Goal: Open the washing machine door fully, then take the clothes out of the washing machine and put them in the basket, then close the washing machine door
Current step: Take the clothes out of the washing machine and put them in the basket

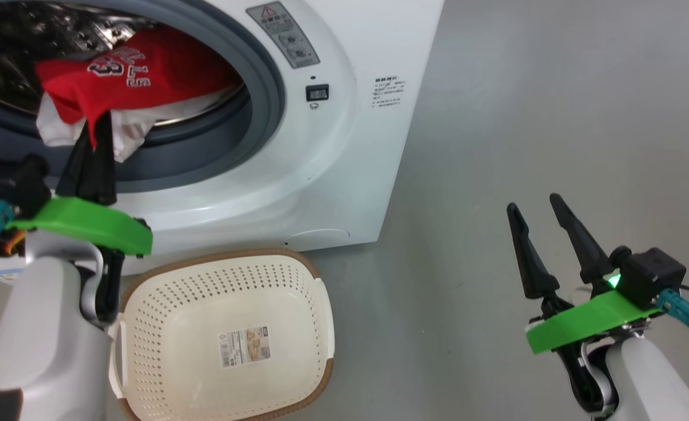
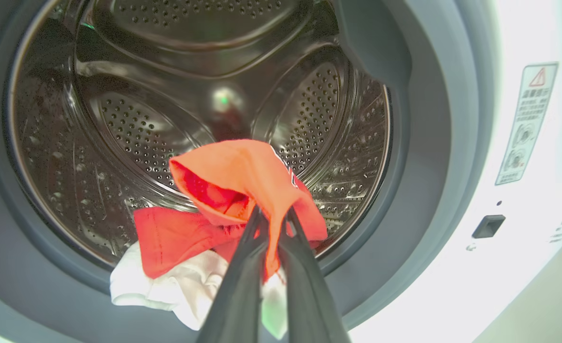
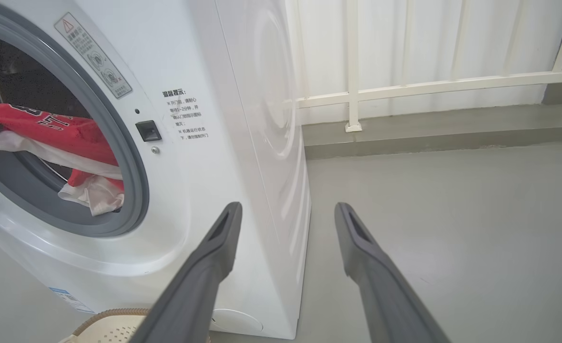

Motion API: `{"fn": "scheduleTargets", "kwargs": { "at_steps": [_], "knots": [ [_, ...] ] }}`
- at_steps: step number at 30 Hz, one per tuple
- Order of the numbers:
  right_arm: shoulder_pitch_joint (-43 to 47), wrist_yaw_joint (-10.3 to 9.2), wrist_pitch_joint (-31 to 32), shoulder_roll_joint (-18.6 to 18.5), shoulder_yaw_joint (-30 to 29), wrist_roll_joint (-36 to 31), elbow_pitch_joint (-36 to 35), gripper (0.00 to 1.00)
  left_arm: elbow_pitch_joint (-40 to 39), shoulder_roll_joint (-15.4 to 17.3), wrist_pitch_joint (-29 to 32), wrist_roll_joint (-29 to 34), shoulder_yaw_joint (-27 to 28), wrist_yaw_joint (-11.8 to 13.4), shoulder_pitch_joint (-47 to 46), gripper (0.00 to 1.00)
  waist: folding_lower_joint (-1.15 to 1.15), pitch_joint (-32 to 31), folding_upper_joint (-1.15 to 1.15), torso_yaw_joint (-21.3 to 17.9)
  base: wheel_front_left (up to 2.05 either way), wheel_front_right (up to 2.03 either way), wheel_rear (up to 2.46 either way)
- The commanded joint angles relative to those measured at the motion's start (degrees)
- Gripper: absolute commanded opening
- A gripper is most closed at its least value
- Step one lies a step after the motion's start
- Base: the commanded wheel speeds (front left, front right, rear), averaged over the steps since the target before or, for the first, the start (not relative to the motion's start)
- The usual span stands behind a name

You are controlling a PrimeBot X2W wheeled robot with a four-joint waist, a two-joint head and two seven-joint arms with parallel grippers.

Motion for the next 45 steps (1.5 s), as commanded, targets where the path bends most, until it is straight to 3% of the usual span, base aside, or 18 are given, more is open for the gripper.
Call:
{"fn": "scheduleTargets", "kwargs": {
  "at_steps": [1, 13, 32, 37, 45],
  "knots": [
    [1.6, 0.36, -0.4, -0.5, 1.0, -0.3, -1.3, 1.0, -4.5, 1.2, -0.7, 1.0, 2.9, -0.3, 2.3, 0.0, 0.0, -1.1, 0.0, 0.3, 0.0, 0.0, 0.0],
    [3.4, 0.36, -0.4, -0.7, 0.3, -0.3, -1.5, 1.0, -17.9, -1.8, -0.7, 3.2, 7.4, -0.3, 12.5, 0.0, 0.0, -2.9, 0.0, 1.0, 0.0, 0.0, 0.0],
    [5.4, 0.36, -0.4, -1.1, -0.7, -0.3, -1.9, 1.0, -45.3, -5.6, -0.7, 4.0, 8.2, 0.2, 29.1, 0.0, 0.0, -5.0, 0.0, 2.5, 0.0, 0.0, 0.0],
    [5.1, 0.36, -0.4, -1.0, -0.6, -0.4, -2.0, 1.0, -44.7, -5.8, -0.7, 3.2, 6.2, 1.0, 32.3, 0.0, 0.0, -4.5, 0.0, 2.5, 0.0, 0.0, 0.0],
    [4.3, 0.36, -0.4, -1.0, -0.2, -0.3, -2.2, 1.0, -36.2, -6.0, -0.7, 0.3, 4.7, 1.8, 35.4, 0.0, 0.0, -2.8, 0.0, 1.9, 0.0, 0.0, 0.0]
  ]
}}
